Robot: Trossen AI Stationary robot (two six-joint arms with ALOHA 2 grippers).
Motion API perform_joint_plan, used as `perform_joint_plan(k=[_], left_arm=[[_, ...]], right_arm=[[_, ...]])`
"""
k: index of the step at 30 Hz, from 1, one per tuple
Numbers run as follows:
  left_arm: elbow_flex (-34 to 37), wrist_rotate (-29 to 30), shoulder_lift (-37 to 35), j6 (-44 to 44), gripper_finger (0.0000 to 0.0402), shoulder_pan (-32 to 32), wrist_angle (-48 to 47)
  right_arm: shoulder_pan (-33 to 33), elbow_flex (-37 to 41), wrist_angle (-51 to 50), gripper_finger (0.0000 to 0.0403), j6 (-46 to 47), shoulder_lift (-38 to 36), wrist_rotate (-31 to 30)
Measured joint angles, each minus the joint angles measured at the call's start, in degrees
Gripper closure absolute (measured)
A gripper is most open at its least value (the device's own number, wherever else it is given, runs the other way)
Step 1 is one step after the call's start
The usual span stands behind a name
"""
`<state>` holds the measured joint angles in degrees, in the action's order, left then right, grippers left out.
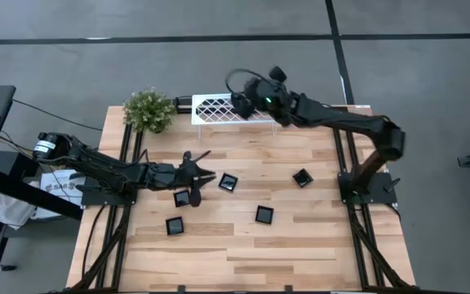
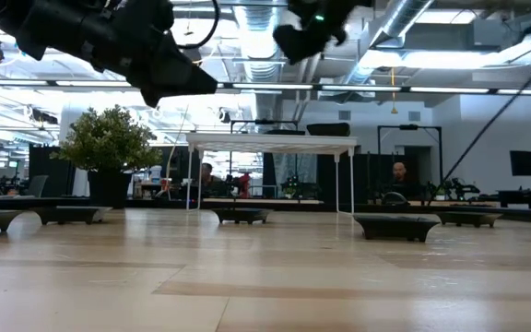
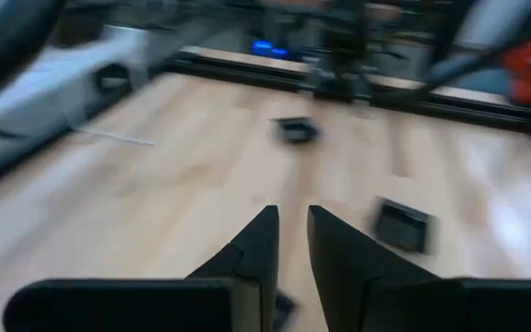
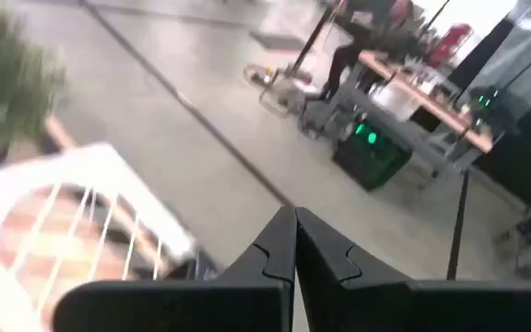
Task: Pick & Place Mini shaped plates
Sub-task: Put the black square plate on the shelf
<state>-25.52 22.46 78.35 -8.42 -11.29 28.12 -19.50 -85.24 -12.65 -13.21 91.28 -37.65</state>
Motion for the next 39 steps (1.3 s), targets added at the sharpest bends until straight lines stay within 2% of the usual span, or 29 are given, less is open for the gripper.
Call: perform_joint_plan(k=[3,9,12,16,22,27,31,34,39], left_arm=[[0.0,-4.24,0.0,-0.16,0.0339,0.0,0.0],[0.0,-3.52,0.0,-2.58,0.0339,0.93,-0.03],[0.0,-6.33,0.0,-3.35,0.0339,1.71,-0.07],[-0.18,-11.12,0.01,-4.53,0.0339,2.51,-0.2],[-1.44,-17.89,0.02,-3.08,0.0339,0.94,-0.17],[-1.53,-25.33,0.02,5.54,0.0339,-2.09,0.22],[-1.45,-25.5,0.02,10.97,0.0337,-3.86,0.2],[-1.03,-25.62,0.02,11.53,0.0325,-4.14,-0.86],[-0.98,-20.74,0.04,11.44,0.0293,-3.41,-5.85]], right_arm=[[2.51,12.28,3.7,0.0403,3.21,-8.04,-0.27],[12.91,36.66,12.45,0.0403,9.04,-24.26,-1.42],[19.35,44.48,13.12,0.0403,13.43,-30.71,-2.76],[27.59,52.08,12.49,0.0403,16.25,-35.83,-2.86],[36.73,56.46,10.27,0.0403,23.61,-37.58,-2.73],[41.48,56.9,10.12,0.0403,28.99,-35.16,-0.6],[43.1,56.9,11.88,0.0403,30.27,-32.34,2.88],[43.03,56.89,11.98,0.0403,30.71,-30.53,3.25],[41.17,56.87,12.16,0.0384,31.29,-27.88,3.33]])
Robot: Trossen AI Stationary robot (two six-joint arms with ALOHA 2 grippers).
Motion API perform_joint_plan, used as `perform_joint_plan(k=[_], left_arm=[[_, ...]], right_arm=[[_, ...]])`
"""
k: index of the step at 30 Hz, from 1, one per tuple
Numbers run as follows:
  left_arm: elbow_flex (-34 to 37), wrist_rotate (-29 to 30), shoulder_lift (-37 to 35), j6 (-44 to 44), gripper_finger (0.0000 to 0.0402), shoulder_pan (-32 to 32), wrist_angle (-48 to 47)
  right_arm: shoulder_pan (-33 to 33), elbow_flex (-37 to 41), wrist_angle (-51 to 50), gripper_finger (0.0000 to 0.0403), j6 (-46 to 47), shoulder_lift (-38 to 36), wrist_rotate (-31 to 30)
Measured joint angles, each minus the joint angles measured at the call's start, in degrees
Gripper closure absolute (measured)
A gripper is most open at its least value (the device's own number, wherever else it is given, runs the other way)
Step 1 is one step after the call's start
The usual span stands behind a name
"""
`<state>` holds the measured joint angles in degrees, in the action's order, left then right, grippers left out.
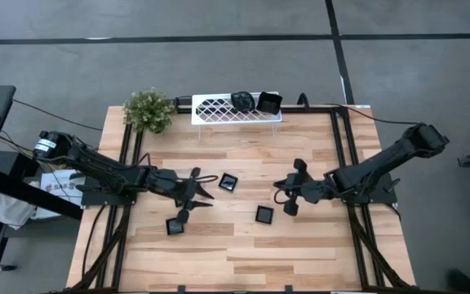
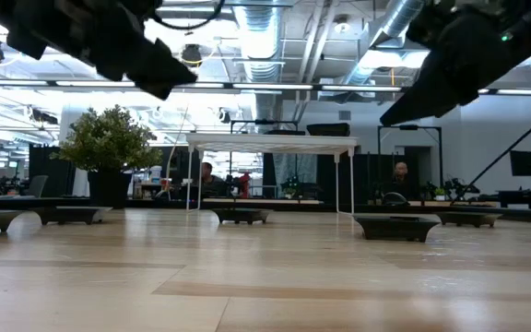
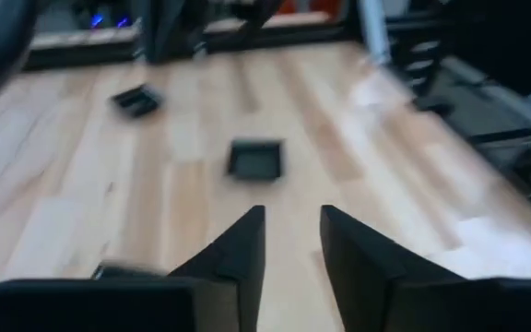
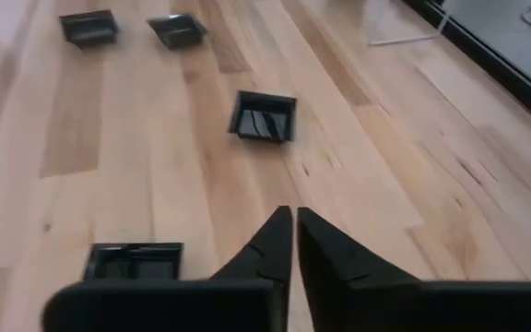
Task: Pick & Place Mini shaped plates
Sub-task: Put the black square plate on the shelf
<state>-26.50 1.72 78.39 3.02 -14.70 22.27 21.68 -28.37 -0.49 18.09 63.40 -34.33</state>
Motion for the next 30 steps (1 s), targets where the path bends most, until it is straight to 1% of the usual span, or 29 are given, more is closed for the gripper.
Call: perform_joint_plan(k=[3,6,9,12,15,17,19,23,27,30], left_arm=[[0.0,5.16,0.17,-0.24,0.027,0.06,-1.24],[-0.01,6.62,1.76,0.65,0.025,0.05,-1.08],[-0.78,6.78,6.17,3.24,0.0236,0.05,0.29],[-3.96,7.77,12.34,5.53,0.0229,0.21,2.21],[-7.57,11.45,17.14,6.56,0.0227,0.64,2.65],[-8.59,13.47,19.23,8.17,0.0228,1.03,2.57],[-8.88,13.21,20.96,9.5,0.0231,1.47,2.32],[-8.83,10.41,24.52,11.58,0.0239,2.47,2.52],[-8.79,10.83,28.03,14.43,0.0247,3.97,4.35],[-8.79,13.29,29.72,14.76,0.0251,4.92,4.65]], right_arm=[[-1.96,-0.01,0.38,0.0358,0.0,1.02,-0.07],[-4.01,-0.03,1.16,0.0335,0.0,1.68,-0.09],[-5.08,-0.05,1.28,0.0324,-0.01,1.66,-0.08],[-5.32,-0.05,1.38,0.032,-0.4,1.66,-0.07],[-5.32,-0.05,1.43,0.0321,-0.45,1.66,-0.01],[-5.21,-0.05,1.39,0.0321,-0.46,1.64,0.0],[-4.9,-0.05,0.97,0.0321,-0.46,1.64,-0.02],[-4.01,-0.05,0.94,0.0321,-0.53,1.64,-0.01],[-3.96,-0.05,0.94,0.0321,-0.63,1.64,0.0],[-4.07,-0.05,0.94,0.0321,-0.63,1.64,-0.03]])
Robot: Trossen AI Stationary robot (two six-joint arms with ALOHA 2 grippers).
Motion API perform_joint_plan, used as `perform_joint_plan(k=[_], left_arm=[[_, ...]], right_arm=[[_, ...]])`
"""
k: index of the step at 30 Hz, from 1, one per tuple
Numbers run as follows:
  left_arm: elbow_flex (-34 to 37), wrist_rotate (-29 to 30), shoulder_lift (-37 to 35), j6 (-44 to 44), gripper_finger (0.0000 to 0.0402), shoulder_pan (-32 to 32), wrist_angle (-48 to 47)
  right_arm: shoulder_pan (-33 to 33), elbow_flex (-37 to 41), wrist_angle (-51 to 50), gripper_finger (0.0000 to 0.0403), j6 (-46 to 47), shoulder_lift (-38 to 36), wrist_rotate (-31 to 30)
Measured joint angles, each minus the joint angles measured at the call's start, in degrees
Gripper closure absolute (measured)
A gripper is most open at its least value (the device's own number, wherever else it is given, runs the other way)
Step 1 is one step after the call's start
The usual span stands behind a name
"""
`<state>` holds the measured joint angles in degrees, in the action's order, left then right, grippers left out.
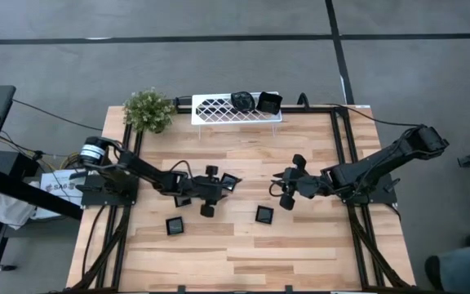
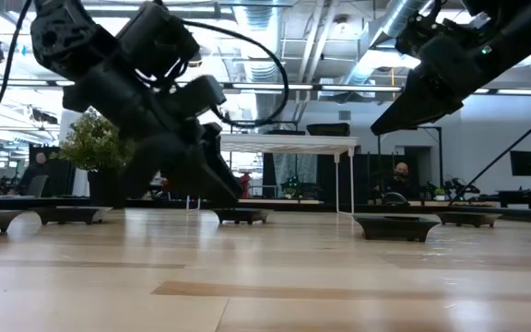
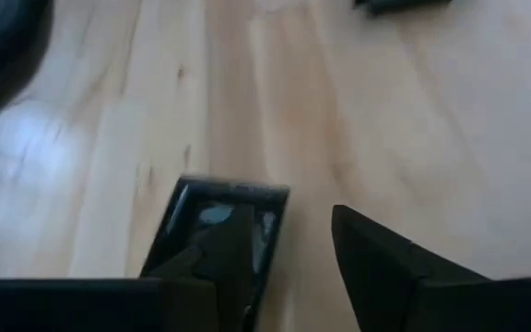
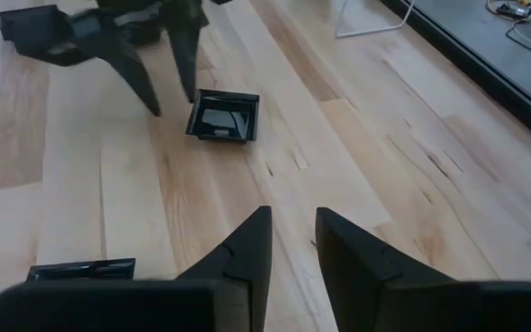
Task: Pick & Place Mini shaped plates
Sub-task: Put the black square plate on the shelf
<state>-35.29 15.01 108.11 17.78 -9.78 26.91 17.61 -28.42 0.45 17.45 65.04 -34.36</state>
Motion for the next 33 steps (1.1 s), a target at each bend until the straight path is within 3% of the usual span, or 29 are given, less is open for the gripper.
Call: perform_joint_plan(k=[22,33], left_arm=[[0.37,0.41,0.33,2.82,0.0256,0.9,-2.01],[0.37,1.16,0.33,2.97,0.0294,1.55,-2.05]], right_arm=[[0.0,0.0,0.0,0.0321,0.04,0.0,0.01],[0.0,0.0,0.02,0.0321,0.14,0.0,0.01]])
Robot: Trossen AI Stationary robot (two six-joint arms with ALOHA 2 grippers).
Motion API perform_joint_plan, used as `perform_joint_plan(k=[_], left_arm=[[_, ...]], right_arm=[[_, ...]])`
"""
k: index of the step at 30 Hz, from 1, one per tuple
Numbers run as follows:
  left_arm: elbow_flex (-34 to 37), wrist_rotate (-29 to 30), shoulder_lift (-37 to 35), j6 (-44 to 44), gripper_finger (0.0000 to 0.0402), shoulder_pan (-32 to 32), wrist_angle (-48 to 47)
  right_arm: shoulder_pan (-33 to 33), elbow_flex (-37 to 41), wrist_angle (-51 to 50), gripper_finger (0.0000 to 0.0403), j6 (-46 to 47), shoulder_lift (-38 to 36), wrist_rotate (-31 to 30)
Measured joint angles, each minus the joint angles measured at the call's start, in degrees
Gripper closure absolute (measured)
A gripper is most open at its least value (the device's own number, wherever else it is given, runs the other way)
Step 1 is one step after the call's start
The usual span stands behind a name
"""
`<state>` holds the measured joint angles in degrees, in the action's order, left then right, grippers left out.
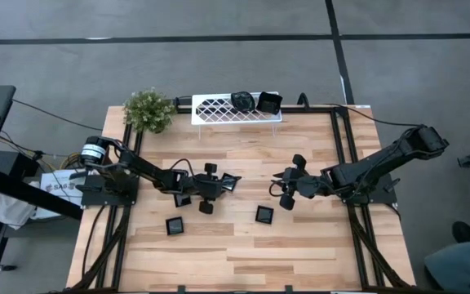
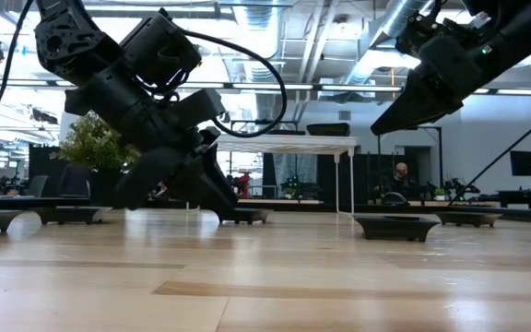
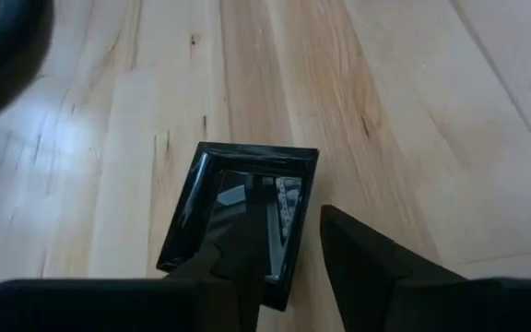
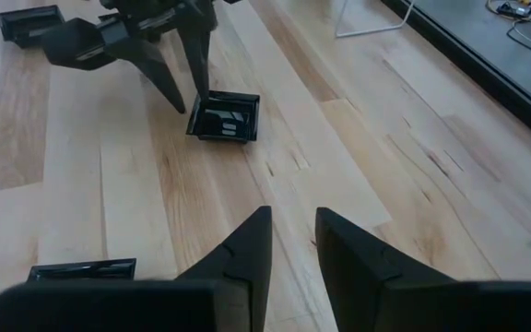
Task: Pick & Place Mini shaped plates
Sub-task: Put the black square plate on the shelf
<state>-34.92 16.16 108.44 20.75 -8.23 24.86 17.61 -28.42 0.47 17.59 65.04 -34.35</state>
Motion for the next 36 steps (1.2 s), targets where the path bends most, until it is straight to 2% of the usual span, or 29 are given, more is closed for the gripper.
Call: perform_joint_plan(k=[7,14,21,28,36], left_arm=[[0.0,0.06,-0.02,0.02,0.0335,-0.01,-0.41],[0.02,-0.25,-0.04,2.86,0.0394,-0.09,-0.42],[0.02,0.96,-0.04,3.02,0.0397,-0.32,-0.42],[-0.51,8.71,-0.07,6.05,0.0398,-4.24,-0.31],[-1.99,9.02,-0.09,5.79,0.0391,-5.65,0.07]], right_arm=[[0.0,0.0,0.0,0.0321,0.04,0.0,0.0],[0.0,0.0,0.0,0.0321,0.02,0.0,0.0],[0.0,0.0,0.0,0.0321,0.02,0.0,0.0],[0.0,0.0,0.0,0.0321,0.0,0.0,0.0],[0.0,0.0,0.0,0.0321,-0.03,-0.02,0.0]])
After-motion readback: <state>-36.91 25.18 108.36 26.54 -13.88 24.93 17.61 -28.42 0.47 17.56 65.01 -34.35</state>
